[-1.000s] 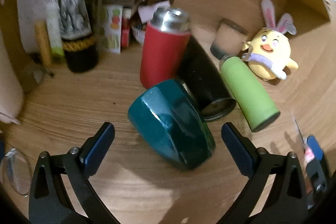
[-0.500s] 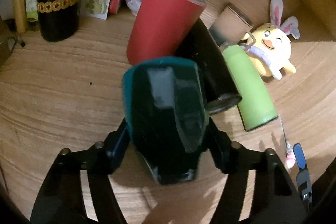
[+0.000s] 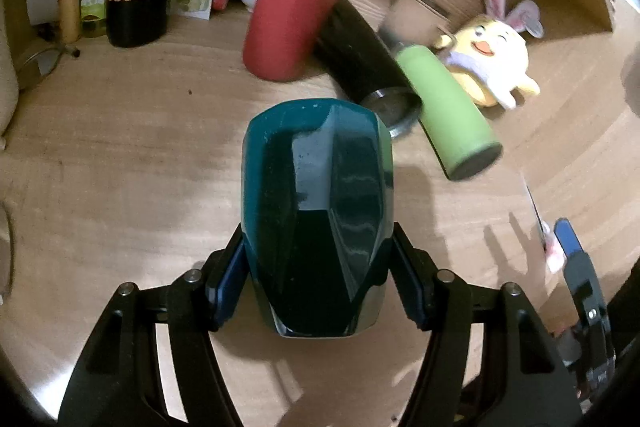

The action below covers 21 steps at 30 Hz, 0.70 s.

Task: Flip cup upside down
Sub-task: 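Lift the teal cup with the left gripper and rotate it upright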

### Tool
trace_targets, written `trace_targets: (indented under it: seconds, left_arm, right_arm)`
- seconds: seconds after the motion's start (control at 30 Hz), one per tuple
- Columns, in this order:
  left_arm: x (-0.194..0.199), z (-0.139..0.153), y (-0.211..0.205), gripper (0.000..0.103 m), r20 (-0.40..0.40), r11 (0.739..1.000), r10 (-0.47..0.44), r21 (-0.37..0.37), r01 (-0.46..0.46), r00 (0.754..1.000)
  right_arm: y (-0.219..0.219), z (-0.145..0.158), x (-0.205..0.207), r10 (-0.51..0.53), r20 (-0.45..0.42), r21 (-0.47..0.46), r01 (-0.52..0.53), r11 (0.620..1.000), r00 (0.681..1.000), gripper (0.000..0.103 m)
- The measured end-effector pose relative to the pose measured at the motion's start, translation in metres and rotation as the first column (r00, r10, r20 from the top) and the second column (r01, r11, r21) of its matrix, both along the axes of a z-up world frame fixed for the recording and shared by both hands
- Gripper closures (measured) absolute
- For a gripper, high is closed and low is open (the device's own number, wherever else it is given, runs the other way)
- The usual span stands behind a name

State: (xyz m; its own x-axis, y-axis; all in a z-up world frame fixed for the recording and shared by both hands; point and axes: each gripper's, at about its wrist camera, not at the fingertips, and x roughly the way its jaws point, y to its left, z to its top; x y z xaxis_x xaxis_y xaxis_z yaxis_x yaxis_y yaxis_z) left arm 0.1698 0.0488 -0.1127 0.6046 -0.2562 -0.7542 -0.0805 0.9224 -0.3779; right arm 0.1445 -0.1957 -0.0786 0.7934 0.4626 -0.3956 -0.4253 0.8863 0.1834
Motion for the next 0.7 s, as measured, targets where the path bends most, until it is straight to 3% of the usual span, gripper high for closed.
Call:
trace_targets:
  seconds: [0.4, 0.53, 0.7]
  left_arm:
    - [-0.036, 0.0, -0.034, 0.038, 0.044, 0.999, -0.027, 0.03, 0.026, 0.999]
    - [-0.058, 0.015, -0.026, 0.028, 0.118, 0.998, -0.035, 0.064, 0.028, 0.992]
    - [-0.083, 0.039, -0.003, 0.027, 0.255, 0.984, -0.003, 0.171, -0.042, 0.967]
  right_arm:
    - [-0.004, -0.004, -0.038, 0.015, 0.007, -0.034, -0.015, 0.999, 1.0, 0.0]
    - [0.008, -0.008, -0.043, 0.052, -0.003, -0.049, -0.052, 0.997, 0.999, 0.0]
    - [0.039, -0.02, -0.04, 0.116, -0.024, -0.058, -0.117, 0.991, 0.993, 0.0]
